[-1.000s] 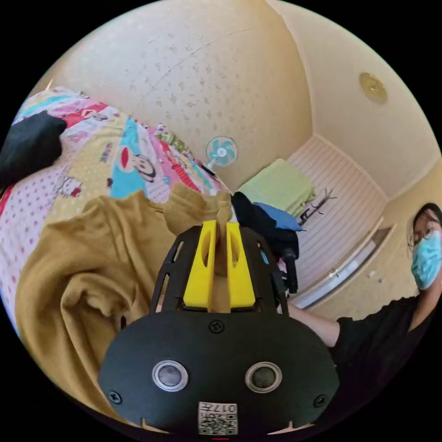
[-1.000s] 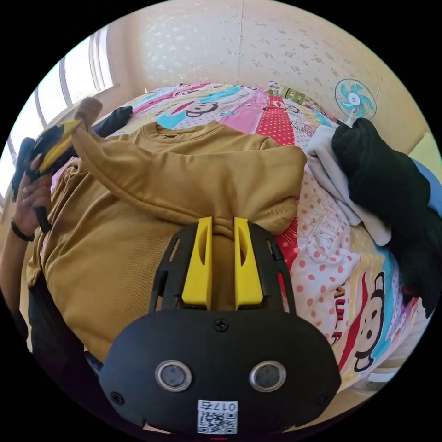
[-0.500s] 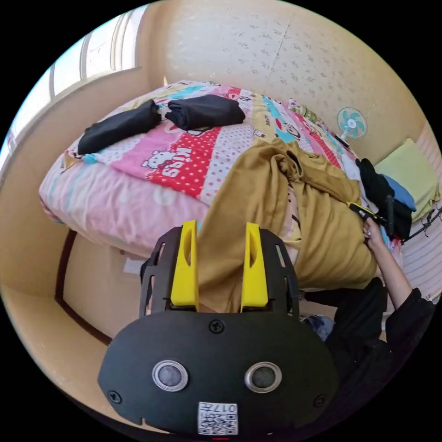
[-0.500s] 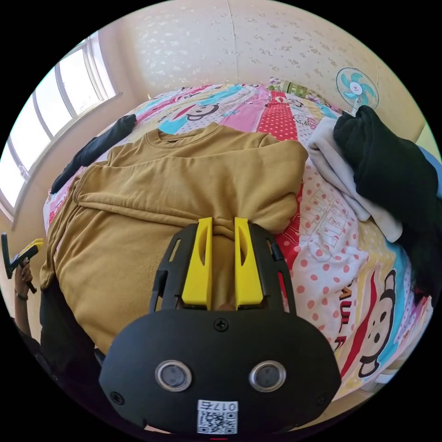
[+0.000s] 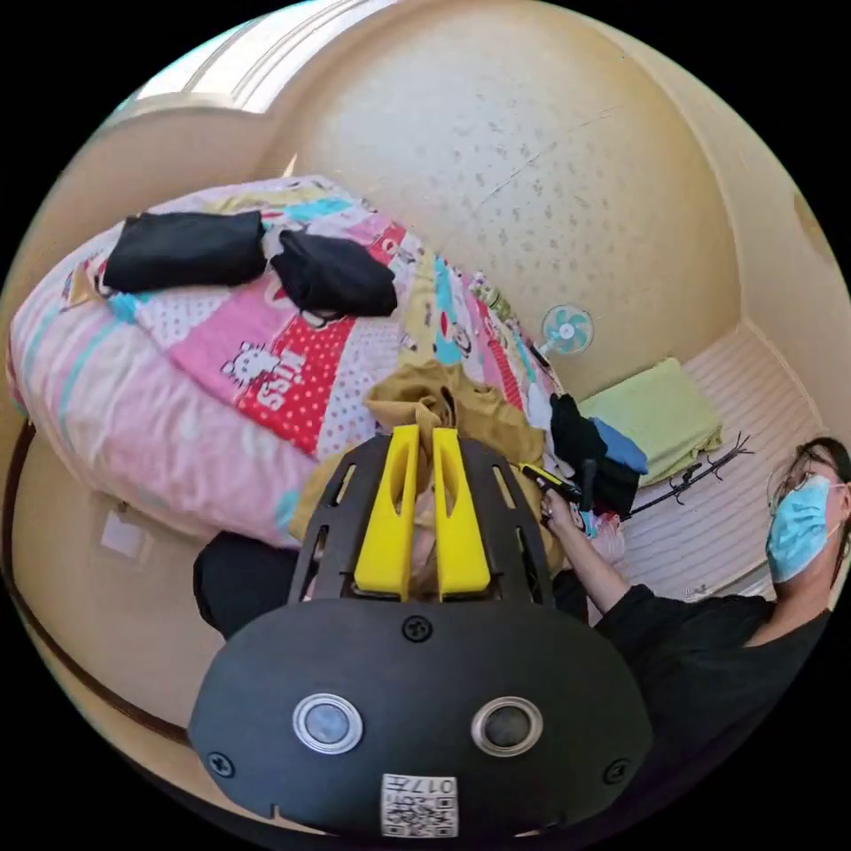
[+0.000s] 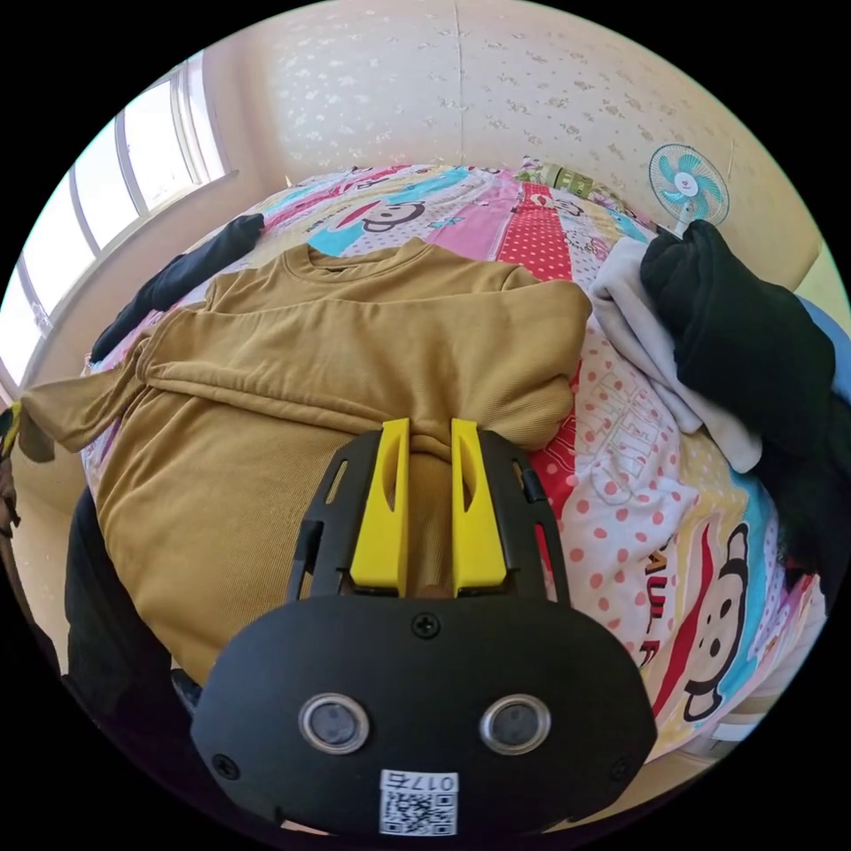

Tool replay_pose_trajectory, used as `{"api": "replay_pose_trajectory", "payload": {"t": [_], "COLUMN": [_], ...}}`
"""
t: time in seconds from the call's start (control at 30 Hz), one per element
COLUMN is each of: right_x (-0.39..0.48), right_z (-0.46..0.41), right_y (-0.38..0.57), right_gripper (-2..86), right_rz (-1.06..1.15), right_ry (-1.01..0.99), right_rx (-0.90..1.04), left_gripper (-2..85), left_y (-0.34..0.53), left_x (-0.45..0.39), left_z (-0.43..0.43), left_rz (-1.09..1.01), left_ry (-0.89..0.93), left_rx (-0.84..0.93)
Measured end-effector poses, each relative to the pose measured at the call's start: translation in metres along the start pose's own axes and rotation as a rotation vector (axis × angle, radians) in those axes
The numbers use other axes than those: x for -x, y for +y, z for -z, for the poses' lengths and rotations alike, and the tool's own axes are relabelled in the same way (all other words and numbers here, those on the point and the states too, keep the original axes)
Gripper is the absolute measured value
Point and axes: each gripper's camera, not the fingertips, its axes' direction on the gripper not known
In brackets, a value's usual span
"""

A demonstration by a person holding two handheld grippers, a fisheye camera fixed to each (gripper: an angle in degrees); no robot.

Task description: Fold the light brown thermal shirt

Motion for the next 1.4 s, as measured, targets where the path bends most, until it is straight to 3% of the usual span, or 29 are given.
{"api": "replay_pose_trajectory", "payload": {"t": [0.13, 0.2, 0.3, 0.37, 0.47, 0.53, 0.63, 0.7, 0.8, 0.93, 0.97, 1.1, 1.13, 1.2, 1.27, 1.33, 1.4], "right_x": [0.012, 0.013, 0.009, 0.010, 0.013, 0.021, 0.033, 0.035, 0.032, 0.043, 0.051, 0.115, 0.126, 0.133, 0.133, 0.115, 0.089], "right_z": [0.002, 0.004, 0.008, 0.009, 0.011, 0.014, 0.019, 0.025, 0.049, 0.134, 0.141, 0.109, 0.083, 0.074, 0.113, 0.194, 0.240], "right_y": [0.001, 0.001, 0.002, 0.002, 0.001, 0.000, -0.001, -0.002, 0.002, 0.006, 0.001, -0.049, -0.060, -0.075, -0.094, -0.119, -0.139], "right_gripper": [7.9, 8.0, 7.9, 7.9, 8.0, 7.9, 7.6, 7.2, 7.2, 9.8, 10.0, 11.2, 11.1, 9.8, 7.3, 4.9, 4.2], "right_rz": [0.019, 0.015, -0.004, -0.011, -0.015, -0.001, 0.018, 0.018, -0.006, 0.104, 0.153, 0.602, 0.643, 0.644, 0.591, 0.496, 0.399], "right_ry": [0.042, 0.036, 0.000, -0.009, -0.010, 0.013, 0.051, 0.053, 0.004, -0.269, -0.266, -0.213, -0.175, -0.164, -0.209, -0.424, -0.583], "right_rx": [0.000, 0.000, -0.003, -0.001, 0.002, 0.002, 0.006, 0.005, -0.055, -0.432, -0.441, -0.076, 0.072, 0.163, 0.036, -0.275, -0.450], "left_gripper": [4.0, 5.4, 11.3, 11.9, 11.8, 11.5, 10.7, 9.7, 9.0, 8.7, 8.7, 8.5, 8.5, 8.4, 8.4, 8.4, 8.4], "left_y": [-0.056, -0.069, -0.053, -0.028, 0.018, 0.047, 0.118, 0.159, 0.165, 0.180, 0.182, 0.183, 0.184, 0.188, 0.191, 0.194, 0.198], "left_x": [-0.088, -0.125, -0.137, -0.136, -0.127, -0.118, -0.094, -0.087, -0.094, -0.098, -0.096, -0.083, -0.083, -0.082, -0.082, -0.082, -0.082], "left_z": [-0.075, -0.162, -0.266, -0.283, -0.280, -0.286, -0.339, -0.328, -0.340, -0.346, -0.347, -0.350, -0.350, -0.352, -0.353, -0.354, -0.355], "left_rz": [-0.177, -0.221, -0.150, -0.113, -0.151, -0.194, -0.396, -0.491, -0.495, -0.522, -0.517, -0.468, -0.466, -0.471, -0.477, -0.483, -0.491], "left_ry": [0.240, 0.309, 0.428, 0.453, 0.238, 0.072, -0.279, -0.277, -0.316, -0.352, -0.343, -0.282, -0.279, -0.285, -0.293, -0.300, -0.309], "left_rx": [0.036, 0.145, 0.403, 0.388, 0.319, 0.370, 0.621, 0.435, 0.484, 0.470, 0.469, 0.485, 0.485, 0.484, 0.481, 0.479, 0.475]}}
